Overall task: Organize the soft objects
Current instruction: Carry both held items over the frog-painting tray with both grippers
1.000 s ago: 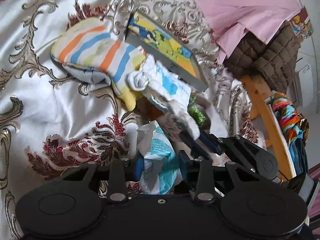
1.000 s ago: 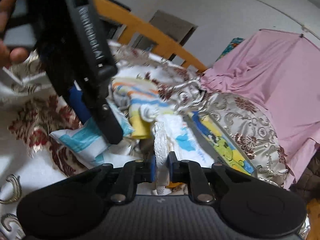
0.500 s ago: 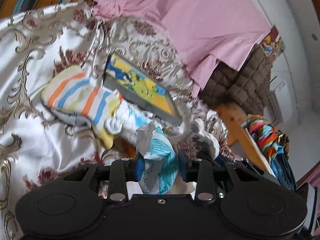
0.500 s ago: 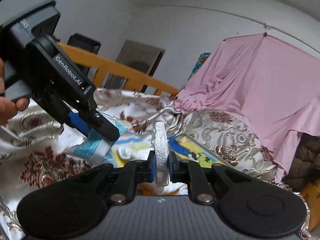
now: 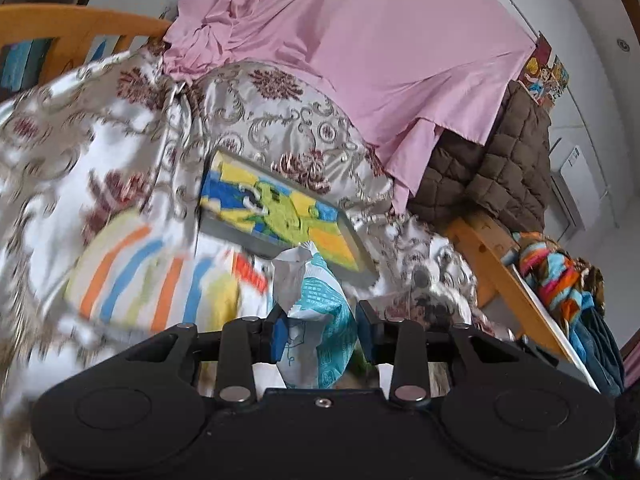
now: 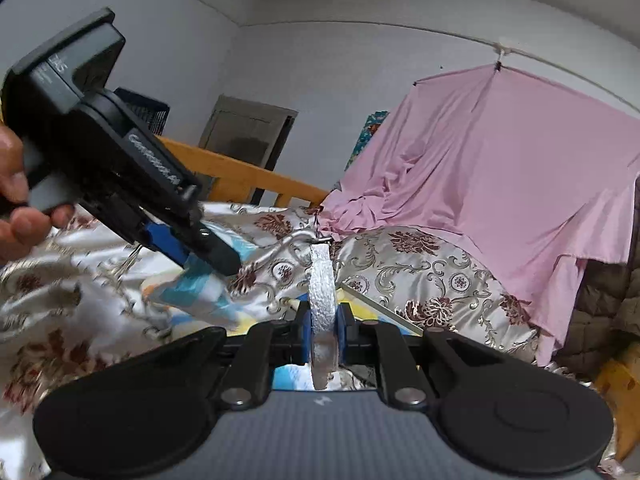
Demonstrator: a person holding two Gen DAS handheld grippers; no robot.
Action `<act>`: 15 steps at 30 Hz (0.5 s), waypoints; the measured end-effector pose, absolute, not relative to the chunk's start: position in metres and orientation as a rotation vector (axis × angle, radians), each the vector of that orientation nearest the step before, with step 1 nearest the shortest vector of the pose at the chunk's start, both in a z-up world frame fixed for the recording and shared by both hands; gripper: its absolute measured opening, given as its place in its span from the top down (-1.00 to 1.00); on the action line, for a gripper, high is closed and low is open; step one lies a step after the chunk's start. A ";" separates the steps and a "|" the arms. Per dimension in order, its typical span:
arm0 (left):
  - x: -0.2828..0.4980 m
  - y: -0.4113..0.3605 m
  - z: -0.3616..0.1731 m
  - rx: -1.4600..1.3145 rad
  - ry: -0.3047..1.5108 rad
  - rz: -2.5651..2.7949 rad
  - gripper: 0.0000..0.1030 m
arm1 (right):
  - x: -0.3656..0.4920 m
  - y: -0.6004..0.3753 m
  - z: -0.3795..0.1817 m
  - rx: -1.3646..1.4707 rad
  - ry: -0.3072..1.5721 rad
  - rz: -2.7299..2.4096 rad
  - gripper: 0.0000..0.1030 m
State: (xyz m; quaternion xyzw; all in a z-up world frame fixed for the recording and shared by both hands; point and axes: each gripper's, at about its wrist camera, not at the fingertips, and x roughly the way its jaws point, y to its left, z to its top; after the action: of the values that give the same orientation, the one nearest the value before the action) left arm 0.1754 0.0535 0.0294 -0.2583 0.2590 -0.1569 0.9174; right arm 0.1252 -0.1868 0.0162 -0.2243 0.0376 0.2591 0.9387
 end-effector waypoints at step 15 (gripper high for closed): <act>0.392 0.040 0.036 -0.444 0.496 -0.298 0.27 | 0.337 -0.182 0.032 -0.418 0.223 0.485 0.72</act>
State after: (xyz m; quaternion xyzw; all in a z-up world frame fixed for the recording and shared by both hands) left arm 0.3923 0.0400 0.0365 -0.2172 0.2423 -0.1455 0.9343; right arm 0.3373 -0.1821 0.0315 -0.2052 0.1093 0.2379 0.9431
